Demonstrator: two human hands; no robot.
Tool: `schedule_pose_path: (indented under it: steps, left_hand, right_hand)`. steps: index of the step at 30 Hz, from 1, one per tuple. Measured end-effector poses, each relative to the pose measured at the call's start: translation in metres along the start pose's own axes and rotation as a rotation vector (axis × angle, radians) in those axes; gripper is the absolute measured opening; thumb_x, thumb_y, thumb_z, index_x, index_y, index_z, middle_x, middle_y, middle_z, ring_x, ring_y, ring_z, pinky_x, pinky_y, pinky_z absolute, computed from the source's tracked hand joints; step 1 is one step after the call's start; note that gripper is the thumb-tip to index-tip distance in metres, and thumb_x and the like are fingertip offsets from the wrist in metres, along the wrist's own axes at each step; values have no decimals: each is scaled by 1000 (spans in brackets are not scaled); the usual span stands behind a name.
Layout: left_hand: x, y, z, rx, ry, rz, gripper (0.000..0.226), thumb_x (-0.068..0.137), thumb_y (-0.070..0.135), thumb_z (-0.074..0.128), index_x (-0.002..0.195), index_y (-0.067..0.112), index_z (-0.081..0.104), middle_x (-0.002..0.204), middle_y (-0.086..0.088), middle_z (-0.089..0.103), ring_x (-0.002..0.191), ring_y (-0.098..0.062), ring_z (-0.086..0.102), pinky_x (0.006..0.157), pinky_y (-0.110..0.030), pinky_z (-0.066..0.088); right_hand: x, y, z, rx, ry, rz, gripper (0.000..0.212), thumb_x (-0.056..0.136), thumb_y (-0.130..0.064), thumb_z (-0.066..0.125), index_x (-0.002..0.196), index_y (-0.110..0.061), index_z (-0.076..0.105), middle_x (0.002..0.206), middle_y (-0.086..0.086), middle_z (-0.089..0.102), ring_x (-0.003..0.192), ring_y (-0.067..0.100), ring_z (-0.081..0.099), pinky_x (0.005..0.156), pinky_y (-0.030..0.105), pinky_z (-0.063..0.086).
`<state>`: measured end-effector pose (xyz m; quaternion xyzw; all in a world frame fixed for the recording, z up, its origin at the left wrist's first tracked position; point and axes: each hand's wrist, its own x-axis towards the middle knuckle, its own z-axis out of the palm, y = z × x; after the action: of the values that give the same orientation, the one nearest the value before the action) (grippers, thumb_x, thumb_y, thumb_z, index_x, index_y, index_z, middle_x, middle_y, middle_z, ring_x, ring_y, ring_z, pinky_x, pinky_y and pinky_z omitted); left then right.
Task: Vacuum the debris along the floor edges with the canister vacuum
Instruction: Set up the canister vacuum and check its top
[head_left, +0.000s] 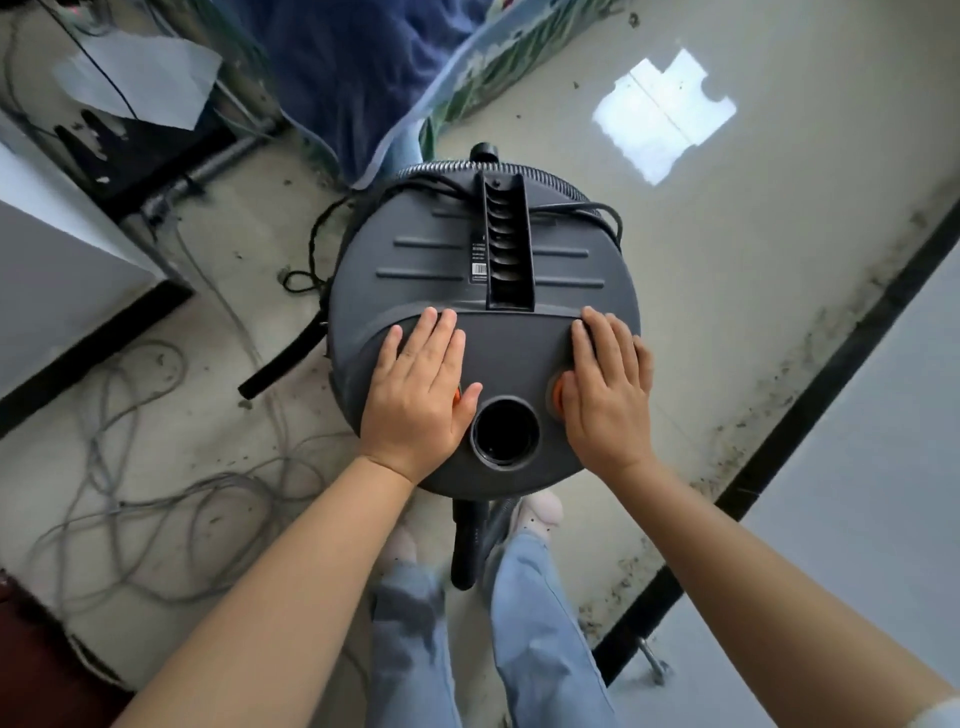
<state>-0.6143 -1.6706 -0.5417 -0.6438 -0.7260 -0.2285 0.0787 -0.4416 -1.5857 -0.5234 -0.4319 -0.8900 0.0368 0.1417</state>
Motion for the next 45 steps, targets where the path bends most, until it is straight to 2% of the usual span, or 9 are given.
schedule_pose_path:
  steps: [4,8,12,16,20,28,38,41,45]
  left_hand:
    - [29,29,17,-47,-42,99,43,98,28,33,114,-4,58,118,-23,62,116,-34,55,104,-42,29]
    - [60,52,30,-104,-89,183,41,82,21,48,106,-6,67,116,-22,64,108,-37,61,100,-42,31]
    - [88,74,41,-166,-153,163,47,75,18,43,110,-6,65,119,-20,62,111,-35,60,101,-40,28]
    - [117,87,56,-199,-205,73,55,74,20,42,118,-8,58,126,-24,56,123,-28,39,104,-38,22]
    - [144,80,71,-95,-209,190,51,82,27,45,117,-7,59,124,-23,58,122,-32,45,102,-40,23]
    - [216,70,99,-29,-228,270,52,83,30,45,120,-6,53,124,-25,57,122,-29,35,106,-40,18]
    - [302,44,143,-107,-173,402,52,85,33,45,116,-6,60,123,-24,58,122,-29,37,111,-35,13]
    - [327,39,155,-162,-173,452,50,94,36,37,117,-4,58,125,-22,58,123,-29,38,113,-35,12]
    - [365,39,174,-206,-158,543,49,90,34,43,113,-4,63,122,-21,60,120,-33,51,111,-36,15]
  right_hand:
    - [-13,37,-4,-17,12,105,44,97,-24,30,125,6,46,131,25,52,125,33,33,100,47,26]
    - [-17,67,-9,-52,44,205,53,101,-30,18,126,7,45,132,26,50,127,33,31,101,46,26]
    - [-16,89,-12,-65,93,270,48,100,-29,20,127,5,42,131,27,51,126,33,32,99,44,26]
    - [-5,107,-12,-77,124,291,44,91,-18,35,127,5,43,131,27,50,127,32,31,104,44,19]
    - [17,120,-8,-74,116,271,44,100,-27,18,128,1,37,134,26,49,129,33,29,111,43,8]
    - [83,156,-1,-56,166,286,42,86,-21,38,123,0,41,127,24,56,122,31,36,99,47,25]
    - [155,178,7,-106,167,385,42,86,-20,37,123,0,41,127,25,55,123,31,35,104,42,19]
    - [173,183,12,-121,190,438,41,86,-19,37,123,0,42,127,25,55,122,32,37,100,45,24]
    - [200,198,17,-135,225,512,42,84,-17,38,122,0,43,125,26,55,121,32,37,98,46,27]
